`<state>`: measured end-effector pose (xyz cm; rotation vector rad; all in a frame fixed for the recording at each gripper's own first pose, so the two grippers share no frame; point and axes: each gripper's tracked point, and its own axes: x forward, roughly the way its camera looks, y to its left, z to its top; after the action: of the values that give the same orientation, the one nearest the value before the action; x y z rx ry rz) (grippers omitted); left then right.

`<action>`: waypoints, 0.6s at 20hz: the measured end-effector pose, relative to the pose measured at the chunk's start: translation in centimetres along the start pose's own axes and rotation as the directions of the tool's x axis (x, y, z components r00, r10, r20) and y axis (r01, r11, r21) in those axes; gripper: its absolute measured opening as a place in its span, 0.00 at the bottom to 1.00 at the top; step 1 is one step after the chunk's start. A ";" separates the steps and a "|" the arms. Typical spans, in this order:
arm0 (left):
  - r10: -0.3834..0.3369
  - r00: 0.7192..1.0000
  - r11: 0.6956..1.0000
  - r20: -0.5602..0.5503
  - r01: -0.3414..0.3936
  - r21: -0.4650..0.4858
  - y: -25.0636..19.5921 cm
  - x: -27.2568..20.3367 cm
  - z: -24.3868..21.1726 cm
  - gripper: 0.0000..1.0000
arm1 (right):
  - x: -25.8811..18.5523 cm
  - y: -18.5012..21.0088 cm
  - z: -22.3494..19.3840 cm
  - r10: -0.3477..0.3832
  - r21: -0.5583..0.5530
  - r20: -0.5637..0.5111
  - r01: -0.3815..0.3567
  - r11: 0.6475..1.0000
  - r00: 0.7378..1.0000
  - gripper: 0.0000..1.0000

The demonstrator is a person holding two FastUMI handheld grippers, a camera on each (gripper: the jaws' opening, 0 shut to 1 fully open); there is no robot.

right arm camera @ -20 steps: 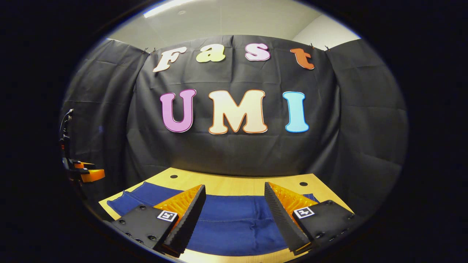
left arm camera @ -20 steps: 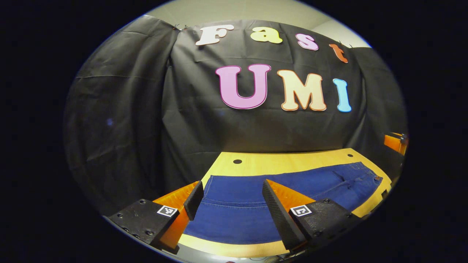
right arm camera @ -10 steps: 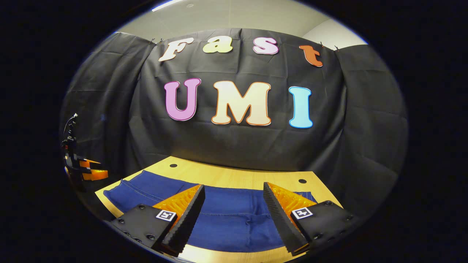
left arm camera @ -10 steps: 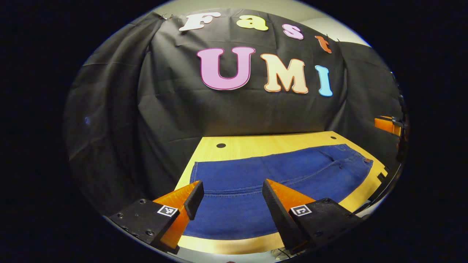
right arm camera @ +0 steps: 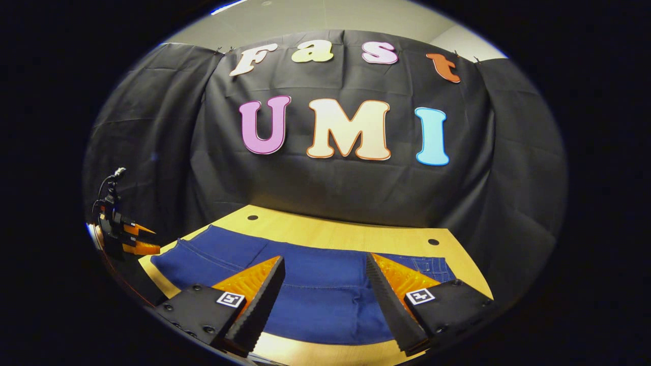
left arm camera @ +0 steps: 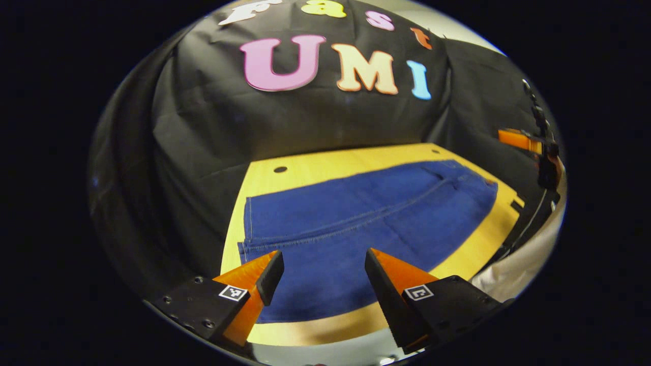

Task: Grasp the waist and the cuffs of the jeans and fold them to make the two legs overlap; first hold the waist and fold one-third of the jeans toward the cuffs, then hold the cuffs and fold the remaining one-third in the same direction to finish folding.

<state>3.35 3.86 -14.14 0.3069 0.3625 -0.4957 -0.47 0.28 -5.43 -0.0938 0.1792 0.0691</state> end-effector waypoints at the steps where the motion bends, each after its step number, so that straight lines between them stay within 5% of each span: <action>1: -0.021 0.999 0.999 -0.041 0.022 0.045 0.1 0.0 -1.1 0.96 | 0.1 0.1 -0.3 0.007 -0.001 -0.008 -0.007 1.000 1.000 0.99; 7: -0.149 0.950 0.972 -0.274 0.191 0.135 -0.3 0.2 -6.8 0.95 | -0.3 0.1 -1.8 0.017 -0.026 -0.054 -0.019 0.999 0.998 0.99; 12: -0.179 0.875 0.910 -0.451 0.321 0.261 -0.1 1.2 -9.6 0.95 | -0.8 -0.6 -2.4 0.008 -0.040 -0.081 -0.012 0.999 0.997 0.99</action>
<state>1.76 6.84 -23.16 0.7039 0.7492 -0.7554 -1.65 -0.56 -7.59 -0.1358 0.2589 0.0790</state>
